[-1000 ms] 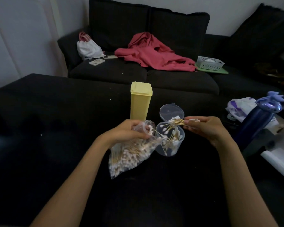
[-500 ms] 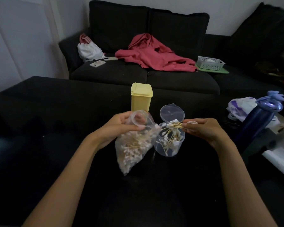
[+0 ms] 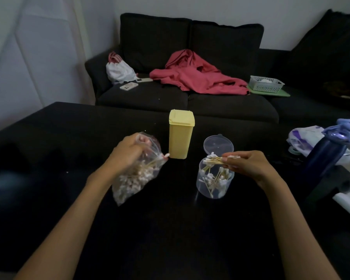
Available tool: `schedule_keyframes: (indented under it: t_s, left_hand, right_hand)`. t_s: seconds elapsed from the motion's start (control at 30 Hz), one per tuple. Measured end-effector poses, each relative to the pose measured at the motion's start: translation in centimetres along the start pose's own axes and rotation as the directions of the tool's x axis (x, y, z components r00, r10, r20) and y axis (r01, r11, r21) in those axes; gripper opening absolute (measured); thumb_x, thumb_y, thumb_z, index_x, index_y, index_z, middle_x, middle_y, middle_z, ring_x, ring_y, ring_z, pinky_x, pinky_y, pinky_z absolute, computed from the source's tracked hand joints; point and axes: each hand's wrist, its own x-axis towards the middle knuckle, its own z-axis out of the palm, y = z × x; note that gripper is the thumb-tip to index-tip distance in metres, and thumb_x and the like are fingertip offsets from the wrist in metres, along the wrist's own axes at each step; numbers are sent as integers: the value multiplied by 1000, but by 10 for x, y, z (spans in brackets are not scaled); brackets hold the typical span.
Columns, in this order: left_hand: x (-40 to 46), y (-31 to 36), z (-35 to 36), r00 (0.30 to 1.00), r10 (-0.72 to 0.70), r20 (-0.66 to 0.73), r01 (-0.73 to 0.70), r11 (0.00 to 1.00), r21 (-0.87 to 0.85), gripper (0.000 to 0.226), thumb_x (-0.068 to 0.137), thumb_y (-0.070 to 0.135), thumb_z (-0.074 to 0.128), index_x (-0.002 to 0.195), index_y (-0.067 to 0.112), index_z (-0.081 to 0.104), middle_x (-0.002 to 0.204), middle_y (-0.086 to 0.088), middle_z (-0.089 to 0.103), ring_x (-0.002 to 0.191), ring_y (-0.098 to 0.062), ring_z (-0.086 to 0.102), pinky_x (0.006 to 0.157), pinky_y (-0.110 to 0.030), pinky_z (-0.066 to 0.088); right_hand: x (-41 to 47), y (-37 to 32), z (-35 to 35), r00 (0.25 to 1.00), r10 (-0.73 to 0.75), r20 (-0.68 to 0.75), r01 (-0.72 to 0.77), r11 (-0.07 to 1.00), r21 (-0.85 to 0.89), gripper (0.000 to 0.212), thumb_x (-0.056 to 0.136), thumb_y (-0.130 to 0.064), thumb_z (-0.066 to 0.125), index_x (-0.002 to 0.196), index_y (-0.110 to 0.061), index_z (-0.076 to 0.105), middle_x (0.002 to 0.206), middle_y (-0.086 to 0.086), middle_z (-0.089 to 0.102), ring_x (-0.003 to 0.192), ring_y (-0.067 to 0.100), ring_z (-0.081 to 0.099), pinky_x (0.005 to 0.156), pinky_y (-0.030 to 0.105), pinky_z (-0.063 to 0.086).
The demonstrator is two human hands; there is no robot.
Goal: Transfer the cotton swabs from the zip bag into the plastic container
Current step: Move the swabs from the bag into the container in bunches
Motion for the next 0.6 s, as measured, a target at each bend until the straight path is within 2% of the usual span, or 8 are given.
schedule_keyframes:
  t_s: [0.07,0.13,0.23,0.4,0.53,0.6]
  left_hand:
    - [3,-3,-6,998,-21,59,13,991,130,12,85,13,60,89,21,68,100,-7,69,98,-25,65,97,-49,46]
    - [8,-5,-6,995,-46,87,29,983,181,13,84,16,60,93,20,69,101,-6,70,99,-24,65,98,-49,46]
    - [20,-6,-2,990,-99,106,69,965,252,29,78,25,65,107,17,63,108,-6,66,102,-23,63,99,-49,46]
    - [33,-12,8,982,-161,102,107,908,406,54,86,6,57,136,15,41,129,-10,51,115,-26,53,101,-47,44]
    - [35,-11,20,982,-142,128,57,857,512,60,87,4,55,143,12,35,140,-12,45,123,-26,49,101,-41,44]
    - [34,-2,28,992,-95,83,33,829,558,60,89,7,55,145,15,34,141,-11,45,121,-25,50,99,-40,46]
  right_hand:
    - [3,1,-1,1000,15,4,-15,1000,0,9,79,-7,70,86,-13,71,95,7,71,87,17,69,66,22,52]
    - [3,2,-2,1000,28,5,-28,1000,-2,10,79,-7,70,87,-13,71,96,7,71,89,17,69,68,24,53]
    - [3,4,-5,999,33,11,-33,999,12,11,79,-7,70,88,-12,71,96,7,71,88,17,69,68,24,53]
    - [4,6,-13,1000,29,5,-29,998,47,9,80,-6,70,86,-12,71,96,9,71,90,19,69,79,30,56]
    - [3,6,-18,1000,10,9,-10,1000,30,9,80,-8,69,87,-15,70,95,5,71,88,16,69,68,23,53]
    - [5,6,-21,1000,15,15,-15,1000,24,10,80,-9,69,87,-15,70,97,5,71,89,16,69,70,24,54]
